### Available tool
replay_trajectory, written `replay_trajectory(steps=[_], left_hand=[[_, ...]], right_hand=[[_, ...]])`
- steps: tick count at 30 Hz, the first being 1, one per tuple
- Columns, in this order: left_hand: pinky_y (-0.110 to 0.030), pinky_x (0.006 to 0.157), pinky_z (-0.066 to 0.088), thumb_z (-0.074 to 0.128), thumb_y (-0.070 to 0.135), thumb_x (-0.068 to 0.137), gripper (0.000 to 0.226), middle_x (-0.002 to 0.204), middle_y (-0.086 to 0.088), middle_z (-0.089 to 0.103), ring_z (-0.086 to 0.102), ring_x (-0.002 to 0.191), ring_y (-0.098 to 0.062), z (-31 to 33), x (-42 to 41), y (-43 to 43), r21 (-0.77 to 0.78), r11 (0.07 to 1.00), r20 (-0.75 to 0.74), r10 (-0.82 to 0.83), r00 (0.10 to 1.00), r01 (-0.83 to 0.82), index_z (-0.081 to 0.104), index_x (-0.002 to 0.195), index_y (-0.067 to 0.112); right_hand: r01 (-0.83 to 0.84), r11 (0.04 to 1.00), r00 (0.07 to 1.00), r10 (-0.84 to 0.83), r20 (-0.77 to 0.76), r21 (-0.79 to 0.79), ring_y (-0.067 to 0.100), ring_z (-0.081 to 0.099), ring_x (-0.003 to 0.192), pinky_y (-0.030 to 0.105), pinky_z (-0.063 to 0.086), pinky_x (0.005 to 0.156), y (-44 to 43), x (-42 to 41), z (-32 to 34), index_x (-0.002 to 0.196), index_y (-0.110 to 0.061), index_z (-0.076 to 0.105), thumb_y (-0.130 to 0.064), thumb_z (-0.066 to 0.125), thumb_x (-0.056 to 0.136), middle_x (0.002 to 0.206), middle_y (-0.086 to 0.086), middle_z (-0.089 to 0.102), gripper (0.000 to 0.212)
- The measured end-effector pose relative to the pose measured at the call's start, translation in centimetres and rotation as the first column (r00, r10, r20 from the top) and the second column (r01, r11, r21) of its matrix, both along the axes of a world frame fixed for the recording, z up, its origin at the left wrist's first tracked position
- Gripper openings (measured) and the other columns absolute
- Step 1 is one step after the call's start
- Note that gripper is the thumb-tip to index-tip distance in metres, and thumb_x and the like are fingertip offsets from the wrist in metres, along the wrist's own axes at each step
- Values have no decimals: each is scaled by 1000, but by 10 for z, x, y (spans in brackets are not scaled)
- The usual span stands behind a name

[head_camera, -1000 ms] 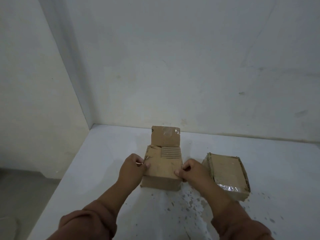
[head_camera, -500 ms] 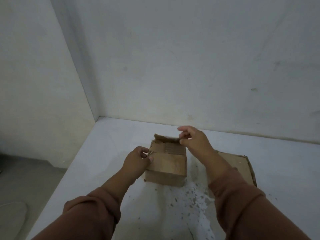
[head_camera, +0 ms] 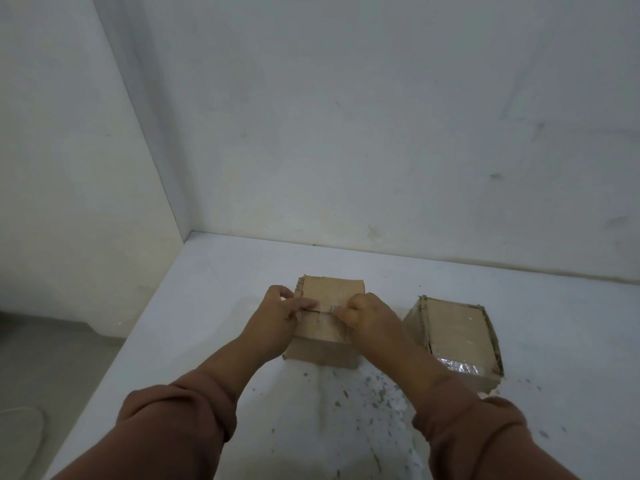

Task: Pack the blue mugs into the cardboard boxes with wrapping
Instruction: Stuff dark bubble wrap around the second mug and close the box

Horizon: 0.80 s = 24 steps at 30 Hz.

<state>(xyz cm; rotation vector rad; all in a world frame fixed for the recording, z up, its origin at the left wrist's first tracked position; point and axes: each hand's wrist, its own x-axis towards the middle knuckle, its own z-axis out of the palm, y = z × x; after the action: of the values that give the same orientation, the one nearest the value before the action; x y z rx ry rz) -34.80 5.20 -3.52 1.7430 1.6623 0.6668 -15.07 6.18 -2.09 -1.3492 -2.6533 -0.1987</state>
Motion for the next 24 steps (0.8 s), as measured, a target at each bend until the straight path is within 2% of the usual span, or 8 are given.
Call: replay_trajectory(steps=[2,5,8,11,14,17,21,24], left_hand=[[-21,84,43,41,12,99,34,118,0,33,48,104,-20,1,1,-1,17,1000,-45,-11,999,12,65,120,23],[-17,84,42,41,10,98,35,124,-4,34,51,105,-21,1,3,-4,56,998,-92,-21,995,26,63,123,20],[-3,66,41,45,13,97,31,120,-1,39,52,89,-8,0,4,-4,22,1000,-29,19,999,-18,59,125,14],[-2,58,41,47,18,97,29,113,4,39,46,79,5,-2,5,-2,-2,998,19,68,998,-68,56,124,13],[-10,62,42,48,18,97,28,119,3,42,51,83,-2,-2,6,-2,-1,997,27,72,997,-72,56,124,17],[-6,61,40,48,19,97,29,120,2,39,51,91,-10,-6,6,-2,18,999,-24,47,999,-47,56,124,16],[-7,56,40,49,25,96,29,116,2,43,51,83,-4,-8,7,0,35,998,-27,47,999,-46,54,123,15],[-5,60,39,48,25,96,29,127,-3,44,49,85,-2,-7,7,-1,41,998,-74,41,996,-38,56,123,17]], right_hand=[[41,999,998,-41,51,-5,21,61,68,31,50,56,-11,-11,-6,99,-29,68,-24,82,57,79,1,63,45],[111,993,991,-113,68,40,21,61,66,32,51,55,-24,-29,-7,95,-26,69,-27,81,55,79,0,65,42],[152,987,986,-155,67,54,18,61,65,28,51,54,-29,-25,-9,87,-22,71,-26,80,54,78,-1,65,34],[223,974,973,-226,56,49,17,61,65,27,52,56,-35,-25,-16,86,-16,72,-20,77,52,77,1,65,34],[283,959,958,-284,47,22,20,62,66,30,53,58,-40,-39,-20,89,-15,72,-21,77,48,77,2,65,42],[301,953,952,-302,44,11,22,63,69,33,53,57,-43,-41,-19,99,-21,70,-26,79,47,81,4,66,53],[379,925,925,-379,4,-7,24,61,71,33,53,60,-50,-32,-20,96,-12,69,-17,75,50,83,6,64,47],[402,914,915,-403,-3,-50,24,61,72,33,54,61,-54,-30,-21,98,-10,68,-16,75,47,88,8,65,52]])
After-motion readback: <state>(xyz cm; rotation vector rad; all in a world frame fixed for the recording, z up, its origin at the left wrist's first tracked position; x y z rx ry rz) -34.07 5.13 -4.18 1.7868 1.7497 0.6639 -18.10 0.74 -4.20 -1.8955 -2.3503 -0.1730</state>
